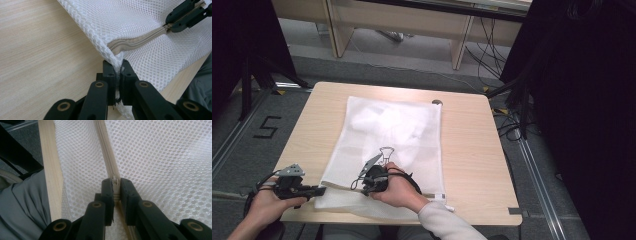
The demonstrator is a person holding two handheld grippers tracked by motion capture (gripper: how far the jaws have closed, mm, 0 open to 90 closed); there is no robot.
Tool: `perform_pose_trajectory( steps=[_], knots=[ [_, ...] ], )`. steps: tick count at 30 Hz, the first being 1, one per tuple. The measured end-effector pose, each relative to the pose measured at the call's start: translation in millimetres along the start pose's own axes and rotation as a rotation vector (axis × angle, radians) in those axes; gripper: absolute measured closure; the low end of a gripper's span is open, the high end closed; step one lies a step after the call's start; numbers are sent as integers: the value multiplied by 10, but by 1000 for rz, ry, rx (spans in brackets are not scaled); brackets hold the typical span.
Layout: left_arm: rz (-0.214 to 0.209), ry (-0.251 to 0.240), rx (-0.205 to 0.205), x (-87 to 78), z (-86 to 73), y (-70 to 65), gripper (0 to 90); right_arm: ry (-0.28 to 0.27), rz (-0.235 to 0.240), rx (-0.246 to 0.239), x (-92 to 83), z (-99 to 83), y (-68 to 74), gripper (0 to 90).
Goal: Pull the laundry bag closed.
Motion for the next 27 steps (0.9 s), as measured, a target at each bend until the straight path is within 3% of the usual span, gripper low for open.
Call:
perform_pose_trajectory(
  steps=[2, 9, 17, 22, 27],
  knots=[
    [1, -1, 3, 0, 2, -1, 847, -5, -1, -15, -3, 1, -8, 825],
    [3, -3, -2, 0, 1, -1, 847, -1, -4, 13, -27, -35, -17, 825],
    [1, -3, -7, 0, 2, -2, 847, 1, -11, 4, -42, -48, -28, 825],
    [6, 7, 11, -8, -1, 16, 847, 2, -8, 20, -55, -59, -22, 825],
    [4, 10, 11, -8, -2, 16, 847, 3, -9, 6, -68, -70, -36, 825]
  ],
)
Point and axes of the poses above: each handheld gripper's, and its own axes: x roughly forward along the jaws, z roughly out of its top, y roughly to its left, the point moved 3 cm from there along x, roughly forward along the jaws, and after that the axes turned 13 degrees about z, right-handed, at the moved point
